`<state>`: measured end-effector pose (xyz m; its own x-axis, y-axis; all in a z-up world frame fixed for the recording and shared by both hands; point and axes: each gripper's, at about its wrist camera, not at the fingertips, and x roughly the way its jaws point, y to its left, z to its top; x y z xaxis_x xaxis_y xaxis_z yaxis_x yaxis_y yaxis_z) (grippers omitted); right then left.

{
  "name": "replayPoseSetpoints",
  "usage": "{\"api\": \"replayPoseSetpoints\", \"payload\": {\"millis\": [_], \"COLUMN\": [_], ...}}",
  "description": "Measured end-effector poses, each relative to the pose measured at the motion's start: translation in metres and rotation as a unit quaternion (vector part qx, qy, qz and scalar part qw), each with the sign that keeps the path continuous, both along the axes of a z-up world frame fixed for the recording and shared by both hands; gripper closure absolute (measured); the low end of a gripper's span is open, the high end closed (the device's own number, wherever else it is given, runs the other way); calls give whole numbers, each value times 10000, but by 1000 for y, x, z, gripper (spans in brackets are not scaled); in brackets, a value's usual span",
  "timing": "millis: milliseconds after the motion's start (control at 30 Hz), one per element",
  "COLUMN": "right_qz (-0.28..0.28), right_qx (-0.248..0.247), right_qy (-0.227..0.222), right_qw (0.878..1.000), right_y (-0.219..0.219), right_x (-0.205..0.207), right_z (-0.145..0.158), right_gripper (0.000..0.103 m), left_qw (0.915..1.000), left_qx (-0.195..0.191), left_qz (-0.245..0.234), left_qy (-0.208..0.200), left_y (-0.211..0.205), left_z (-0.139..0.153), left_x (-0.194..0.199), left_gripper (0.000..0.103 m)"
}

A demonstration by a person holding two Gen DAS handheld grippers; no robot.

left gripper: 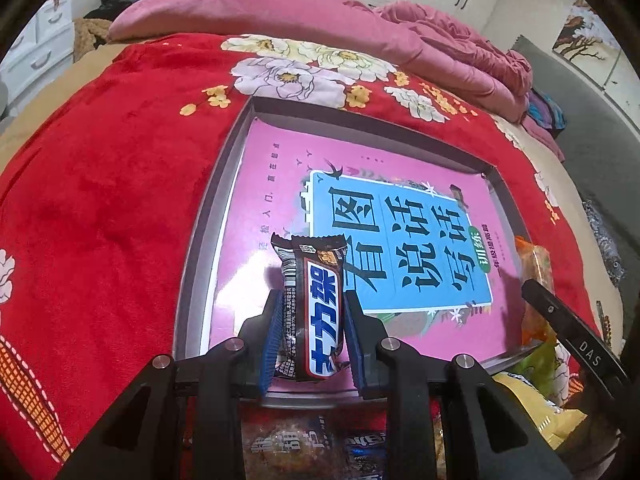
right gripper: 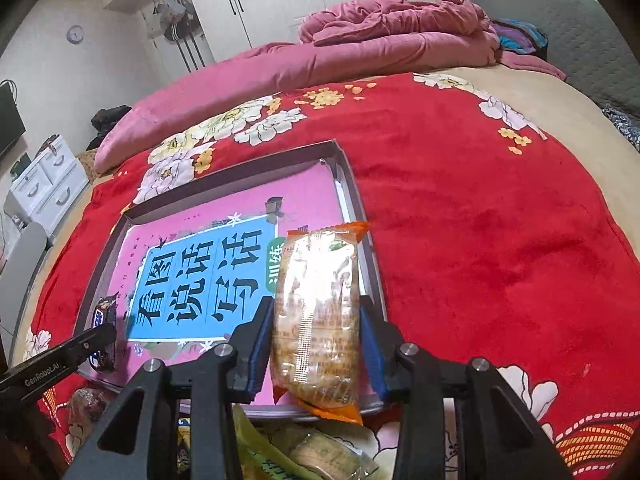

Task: Organize snacks
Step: 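Open the left tool over the tray while the right tool releases the bread loaf inside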

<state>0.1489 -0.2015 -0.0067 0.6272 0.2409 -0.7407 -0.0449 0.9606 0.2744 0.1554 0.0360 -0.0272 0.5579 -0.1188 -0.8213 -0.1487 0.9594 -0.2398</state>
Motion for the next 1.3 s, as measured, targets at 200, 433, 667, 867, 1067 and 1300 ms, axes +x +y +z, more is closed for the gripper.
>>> {"api": "replayPoseSetpoints", "payload": {"millis": [200,433,667,867,1067,1300], "right_qz": [84,46,20,-8,-98,-119], "right_qx": [43,191,166,219,323,400], "right_qy": [55,73,86,21,-110,-251], "right_qw": [9999,9998,9998,9998,9994,9988], "right_y": [4,1,0,-2,-9,-15], "right_x": [2,3,3,1,-2,-9], "right_z": [-4,-4,-5,-2,4,11], "right_gripper": [62,62,62,61,54,53], "left_qw": [10000,10000,10000,9999,9997,9996], "left_qx": [-3,-87,-73,-92,-123,-113], "left_qz": [11,-5,-58,-43,-37,-44], "left_qy": [-7,44,-4,-71,-183,-253], "left_y": [0,0,-2,0,1,3], "left_z": [-2,-4,-3,-1,4,11], "left_x": [3,3,2,0,-2,-9], "left_gripper": [73,73,73,68,58,46]}}
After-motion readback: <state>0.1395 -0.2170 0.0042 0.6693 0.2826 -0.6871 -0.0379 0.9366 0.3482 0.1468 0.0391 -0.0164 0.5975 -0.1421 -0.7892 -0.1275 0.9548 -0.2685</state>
